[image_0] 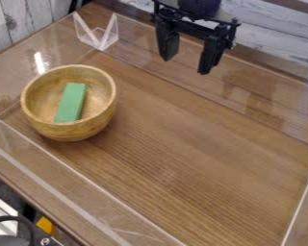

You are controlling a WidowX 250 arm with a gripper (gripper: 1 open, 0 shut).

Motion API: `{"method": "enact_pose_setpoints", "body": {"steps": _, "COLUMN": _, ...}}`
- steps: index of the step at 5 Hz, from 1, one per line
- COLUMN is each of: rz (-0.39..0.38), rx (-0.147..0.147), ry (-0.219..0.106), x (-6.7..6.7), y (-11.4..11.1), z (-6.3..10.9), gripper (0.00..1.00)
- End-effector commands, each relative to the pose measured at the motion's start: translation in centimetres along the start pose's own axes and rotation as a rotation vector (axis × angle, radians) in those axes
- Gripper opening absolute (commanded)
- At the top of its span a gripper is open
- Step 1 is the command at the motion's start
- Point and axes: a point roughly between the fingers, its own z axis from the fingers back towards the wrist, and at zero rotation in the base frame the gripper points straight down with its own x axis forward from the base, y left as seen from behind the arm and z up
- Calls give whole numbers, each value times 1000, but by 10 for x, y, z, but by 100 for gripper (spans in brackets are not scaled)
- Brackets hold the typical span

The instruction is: Remove the green block from inside the brown bowl and put it on the table

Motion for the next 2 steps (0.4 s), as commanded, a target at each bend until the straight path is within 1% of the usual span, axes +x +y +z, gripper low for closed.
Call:
{"method": "enact_pose_setpoints", "body": {"steps": 1, "rz": 4, "rx": -3, "ry": 17, "x": -3, "y": 1, "z": -5, "gripper": 100}}
{"method": "enact_pose_setpoints", "body": {"steps": 2, "rz": 31, "rx": -2, "ry": 25, "x": -13, "y": 20, "z": -9, "gripper": 100}}
